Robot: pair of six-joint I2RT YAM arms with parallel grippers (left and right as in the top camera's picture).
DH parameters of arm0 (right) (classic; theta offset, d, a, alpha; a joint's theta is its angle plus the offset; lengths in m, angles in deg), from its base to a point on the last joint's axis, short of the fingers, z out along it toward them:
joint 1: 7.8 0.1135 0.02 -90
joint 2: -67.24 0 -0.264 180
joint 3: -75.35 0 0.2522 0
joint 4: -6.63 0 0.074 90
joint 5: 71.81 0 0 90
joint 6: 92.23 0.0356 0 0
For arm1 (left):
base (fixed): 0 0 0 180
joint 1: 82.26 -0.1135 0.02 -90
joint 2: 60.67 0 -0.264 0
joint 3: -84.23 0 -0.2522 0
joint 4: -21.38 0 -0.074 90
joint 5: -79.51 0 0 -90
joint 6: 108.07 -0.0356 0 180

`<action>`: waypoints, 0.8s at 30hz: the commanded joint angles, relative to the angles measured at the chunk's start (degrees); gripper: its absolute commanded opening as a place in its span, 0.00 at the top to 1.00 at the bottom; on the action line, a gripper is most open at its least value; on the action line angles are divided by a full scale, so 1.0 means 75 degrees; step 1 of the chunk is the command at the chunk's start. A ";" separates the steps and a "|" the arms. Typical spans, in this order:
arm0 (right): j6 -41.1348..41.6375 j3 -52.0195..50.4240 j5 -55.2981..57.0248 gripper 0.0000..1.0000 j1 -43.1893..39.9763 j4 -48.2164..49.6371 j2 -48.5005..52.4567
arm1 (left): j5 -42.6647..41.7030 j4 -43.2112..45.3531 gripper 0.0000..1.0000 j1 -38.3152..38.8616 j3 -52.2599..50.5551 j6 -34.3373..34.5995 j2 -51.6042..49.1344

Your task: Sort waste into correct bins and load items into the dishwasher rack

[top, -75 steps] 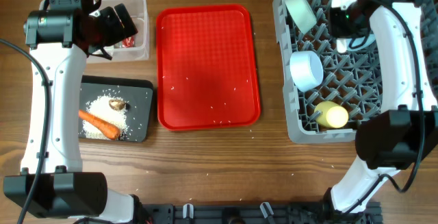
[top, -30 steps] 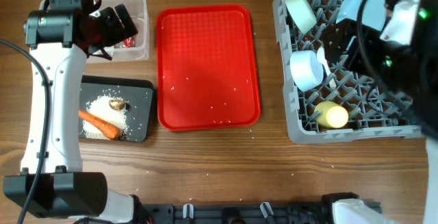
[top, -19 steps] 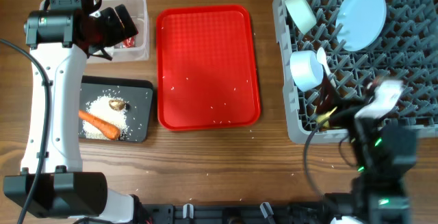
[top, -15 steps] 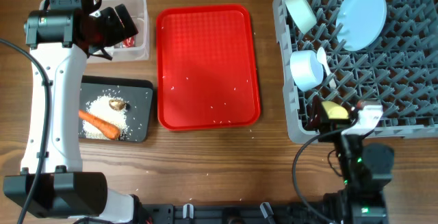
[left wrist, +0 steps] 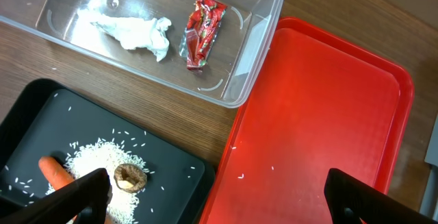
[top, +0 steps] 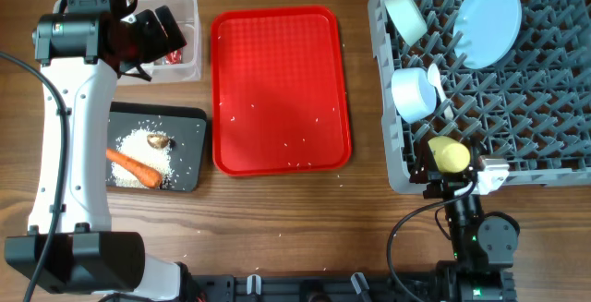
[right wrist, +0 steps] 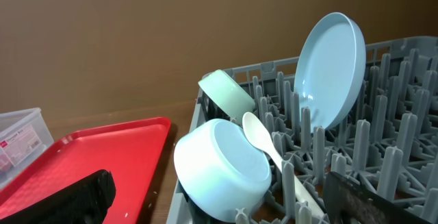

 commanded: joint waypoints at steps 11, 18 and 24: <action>0.0044 -0.0061 0.0026 0.00 -0.0026 0.0035 0.0000 | -0.0079 0.0726 0.00 0.0262 -0.0574 0.0093 0.0918; 0.0044 -0.0061 0.0026 0.00 -0.0026 0.0035 0.0000 | 0.0099 0.6889 0.00 0.0498 -0.7420 0.0111 0.5575; 0.0044 -0.0061 0.0026 0.00 -0.0026 0.0035 0.0000 | -0.0064 0.7956 0.00 -0.0280 -1.1380 0.0697 0.9471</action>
